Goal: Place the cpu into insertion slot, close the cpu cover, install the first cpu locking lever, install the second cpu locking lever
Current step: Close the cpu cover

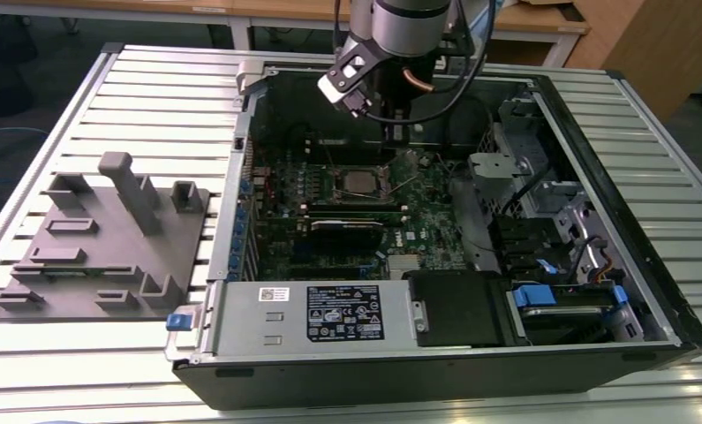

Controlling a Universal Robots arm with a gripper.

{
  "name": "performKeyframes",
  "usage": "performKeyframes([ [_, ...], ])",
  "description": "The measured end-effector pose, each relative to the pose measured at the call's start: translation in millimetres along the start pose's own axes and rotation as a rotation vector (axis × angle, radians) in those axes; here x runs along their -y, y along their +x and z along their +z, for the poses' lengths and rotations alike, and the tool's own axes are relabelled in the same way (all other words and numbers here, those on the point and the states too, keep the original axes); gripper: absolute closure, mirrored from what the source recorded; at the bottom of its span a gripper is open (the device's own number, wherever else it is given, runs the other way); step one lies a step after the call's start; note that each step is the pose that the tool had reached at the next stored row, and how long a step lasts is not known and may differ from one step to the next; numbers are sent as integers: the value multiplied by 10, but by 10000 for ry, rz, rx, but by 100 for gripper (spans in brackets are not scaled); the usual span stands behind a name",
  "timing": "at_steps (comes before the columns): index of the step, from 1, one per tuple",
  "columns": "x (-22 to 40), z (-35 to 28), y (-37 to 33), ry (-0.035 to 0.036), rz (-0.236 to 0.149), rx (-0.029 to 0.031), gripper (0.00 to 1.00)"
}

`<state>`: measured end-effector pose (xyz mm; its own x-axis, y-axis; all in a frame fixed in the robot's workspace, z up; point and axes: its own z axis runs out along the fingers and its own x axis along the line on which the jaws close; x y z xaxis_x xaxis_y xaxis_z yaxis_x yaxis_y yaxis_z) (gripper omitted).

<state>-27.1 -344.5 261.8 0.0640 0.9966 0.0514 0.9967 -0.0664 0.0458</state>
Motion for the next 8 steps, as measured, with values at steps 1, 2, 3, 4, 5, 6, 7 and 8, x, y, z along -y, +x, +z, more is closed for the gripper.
performKeyframes([
  [1, -1, -8, 1, 1, 1, -1, 89],
  [2, -1, -17, 1, 4, 1, -2, 89],
  [3, -1, -26, 1, 7, 0, -1, 89],
  [4, -2, -29, 1, 11, 0, -2, 89],
  [5, -2, -29, 2, 12, 0, -2, 89],
  [6, -2, -29, 2, 12, 1, -3, 89],
  [7, -2, -29, 2, 13, 1, -3, 89],
  [8, -2, -29, 1, 14, 1, -2, 89],
])
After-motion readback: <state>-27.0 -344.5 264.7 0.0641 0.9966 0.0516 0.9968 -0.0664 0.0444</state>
